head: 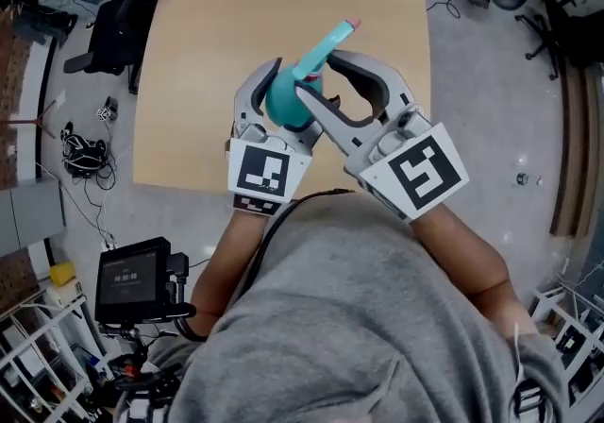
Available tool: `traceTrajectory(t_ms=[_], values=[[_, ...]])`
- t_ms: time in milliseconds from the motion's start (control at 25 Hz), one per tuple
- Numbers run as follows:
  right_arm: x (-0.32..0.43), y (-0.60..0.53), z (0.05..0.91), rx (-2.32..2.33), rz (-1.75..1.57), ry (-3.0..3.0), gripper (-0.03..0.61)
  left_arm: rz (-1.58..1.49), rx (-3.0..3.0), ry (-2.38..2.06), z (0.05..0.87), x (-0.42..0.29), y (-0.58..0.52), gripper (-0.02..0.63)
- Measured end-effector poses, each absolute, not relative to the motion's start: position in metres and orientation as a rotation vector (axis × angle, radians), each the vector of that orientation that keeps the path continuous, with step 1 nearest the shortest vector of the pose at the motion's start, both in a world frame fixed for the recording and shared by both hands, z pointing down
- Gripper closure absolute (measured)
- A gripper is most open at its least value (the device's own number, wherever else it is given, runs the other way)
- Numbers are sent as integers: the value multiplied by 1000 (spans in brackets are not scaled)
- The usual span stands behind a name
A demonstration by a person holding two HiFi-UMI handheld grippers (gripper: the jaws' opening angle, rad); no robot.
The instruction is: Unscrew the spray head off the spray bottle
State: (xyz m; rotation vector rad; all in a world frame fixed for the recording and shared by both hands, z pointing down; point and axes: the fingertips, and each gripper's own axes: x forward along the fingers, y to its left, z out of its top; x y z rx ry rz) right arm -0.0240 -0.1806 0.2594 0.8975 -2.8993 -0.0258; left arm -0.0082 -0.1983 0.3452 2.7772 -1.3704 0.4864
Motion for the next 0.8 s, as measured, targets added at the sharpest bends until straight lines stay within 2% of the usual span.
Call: traceTrajectory(t_ms=[160,360,520,800], values=[[-28,-174,258,908,25,-2900,419,588,2833,-1390,349,3,-191,215],[-31,-163,252,737,96,-2967,433,440,2927,-1056,344,21,-169,215],[-39,-130,246,237,44,-3012,433,227,2958,-509,335,36,-129,215],[-26,-53,236,-798,24,-2846,433,238,2972,252,315,37,-51,215]])
